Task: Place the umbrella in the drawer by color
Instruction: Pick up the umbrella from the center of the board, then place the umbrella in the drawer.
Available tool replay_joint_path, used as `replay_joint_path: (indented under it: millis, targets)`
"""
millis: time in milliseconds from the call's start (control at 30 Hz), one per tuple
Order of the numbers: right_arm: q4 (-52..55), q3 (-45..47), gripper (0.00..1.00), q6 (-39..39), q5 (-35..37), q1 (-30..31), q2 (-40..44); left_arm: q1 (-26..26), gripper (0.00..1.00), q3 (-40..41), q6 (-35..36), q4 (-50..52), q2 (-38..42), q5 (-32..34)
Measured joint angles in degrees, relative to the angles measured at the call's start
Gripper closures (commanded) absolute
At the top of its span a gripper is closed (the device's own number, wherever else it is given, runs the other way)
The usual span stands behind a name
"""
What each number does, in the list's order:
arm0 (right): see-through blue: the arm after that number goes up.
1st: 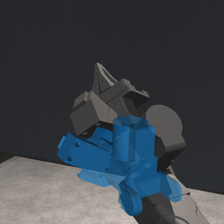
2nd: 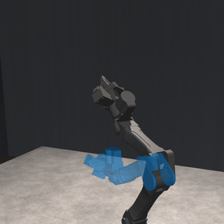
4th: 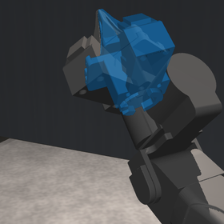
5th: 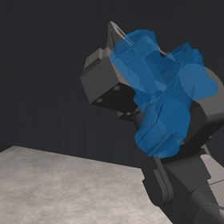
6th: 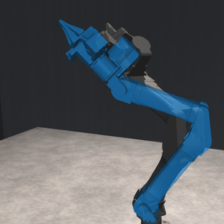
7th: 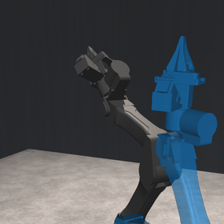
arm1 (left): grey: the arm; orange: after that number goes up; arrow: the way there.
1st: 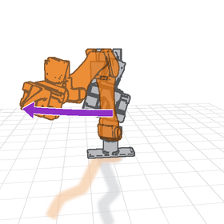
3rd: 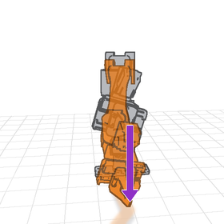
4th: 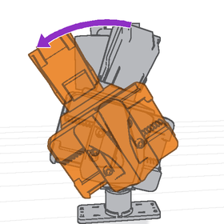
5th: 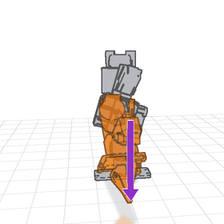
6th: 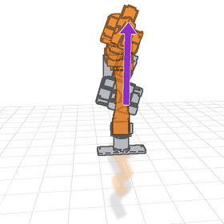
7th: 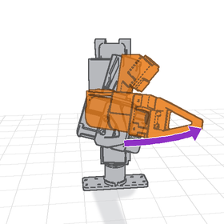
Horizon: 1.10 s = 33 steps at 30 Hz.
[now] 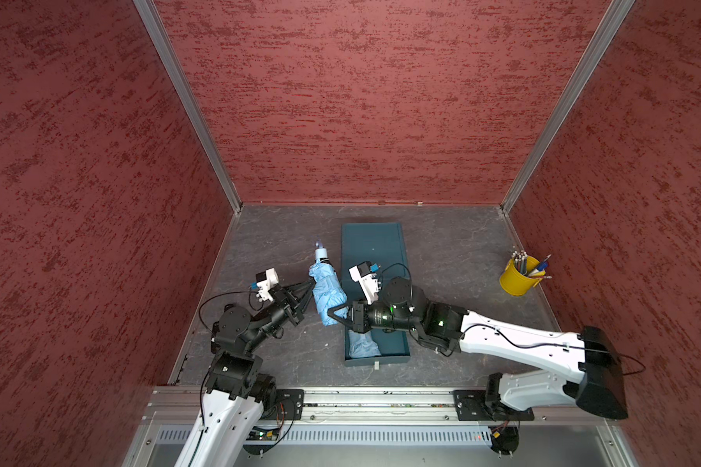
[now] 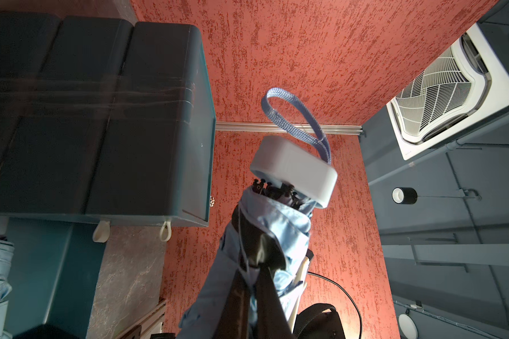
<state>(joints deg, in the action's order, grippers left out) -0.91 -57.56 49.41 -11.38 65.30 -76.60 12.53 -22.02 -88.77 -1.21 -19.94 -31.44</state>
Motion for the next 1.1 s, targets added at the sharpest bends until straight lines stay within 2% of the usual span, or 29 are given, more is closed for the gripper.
replay_joint_path:
  millis: [33,133,200,333,467,567,700,900,1100]
  targets:
    - [0.9,0.0,0.92,0.1,0.0,0.0,0.0,0.2,0.68,-0.4,1.5,1.6,0.2,0.2]
    - [5.5,-0.9,0.97,0.0,0.0,0.0,0.0,0.6,0.46,-3.6,7.3,8.5,0.5,1.4]
    - [8.7,-1.8,0.98,-0.2,0.2,0.2,0.0,0.8,0.38,-7.4,11.8,13.6,0.5,2.6]
    - [17.5,-4.1,0.99,-1.7,2.4,1.6,0.5,0.9,0.30,-16.6,21.8,22.6,-1.0,5.6]
    - [30.3,-8.1,1.00,-3.5,6.7,5.4,2.2,1.0,0.31,-22.8,31.1,27.9,-5.5,7.5]
    - [39.4,-9.9,1.00,-3.2,8.6,7.8,5.7,1.8,0.40,-25.1,37.4,30.4,-10.7,7.5]
    - [49.3,-9.8,1.00,-0.6,9.2,8.4,11.3,6.5,0.38,-28.9,44.5,33.5,-19.3,9.3]
    - [60.6,-9.1,1.00,2.8,9.2,8.7,12.2,16.0,0.34,-30.6,50.8,33.5,-28.4,16.1]
    - [65.5,-9.1,1.00,3.2,8.0,8.8,7.4,19.5,0.34,-31.5,54.4,33.0,-36.0,22.7]
